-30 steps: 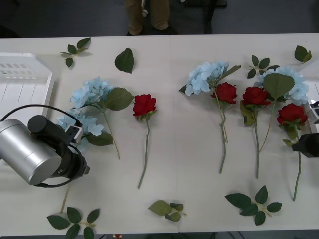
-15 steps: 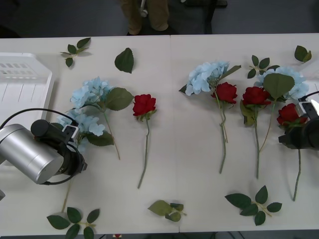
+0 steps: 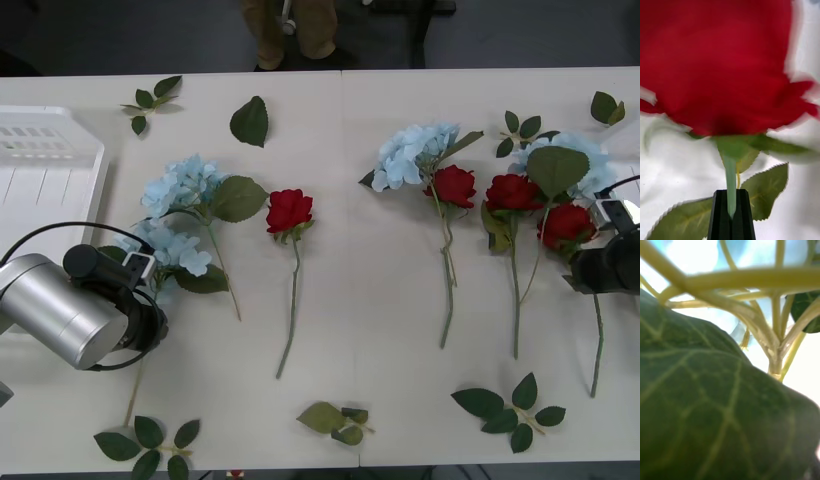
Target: Place the red flowers into the right box and the blue flowers into the left box. If a person shows an open palm, hand one flower to the person first, then continue sorting.
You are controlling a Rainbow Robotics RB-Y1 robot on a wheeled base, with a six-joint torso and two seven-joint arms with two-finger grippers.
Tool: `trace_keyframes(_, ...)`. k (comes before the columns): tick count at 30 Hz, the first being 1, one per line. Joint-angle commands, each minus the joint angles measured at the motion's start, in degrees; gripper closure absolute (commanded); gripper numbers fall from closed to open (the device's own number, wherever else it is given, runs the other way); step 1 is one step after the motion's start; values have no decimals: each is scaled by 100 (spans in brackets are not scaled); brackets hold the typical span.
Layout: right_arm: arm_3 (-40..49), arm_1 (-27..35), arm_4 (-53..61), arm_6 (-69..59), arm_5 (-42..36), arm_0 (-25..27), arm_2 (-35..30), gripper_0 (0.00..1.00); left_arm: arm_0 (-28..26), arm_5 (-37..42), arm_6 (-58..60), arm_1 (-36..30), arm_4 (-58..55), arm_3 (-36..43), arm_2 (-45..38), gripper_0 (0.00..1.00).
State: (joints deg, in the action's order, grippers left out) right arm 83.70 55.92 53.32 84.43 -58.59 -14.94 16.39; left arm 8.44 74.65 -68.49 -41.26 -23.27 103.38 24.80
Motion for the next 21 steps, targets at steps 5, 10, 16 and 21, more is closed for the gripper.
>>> trace_keyframes(5,533,244,319,-164,-1365,-914,-646,100,43,-82,-15,118,60,15,77,100)
trace_keyframes(10,454,1009,1040,-181,-1884,-1512,-804,100,34,-117,-15,162,42,15,77,100)
trace_keyframes(16,-38,1800,1277,-41,-1849,-1758,-813,100,61,-109,-15,197,33,41,77,100)
trace_keyframes(21,-363,2019,486,460,-1339,-1758,-777,100,395,665,20,-146,-415,437,60,100)
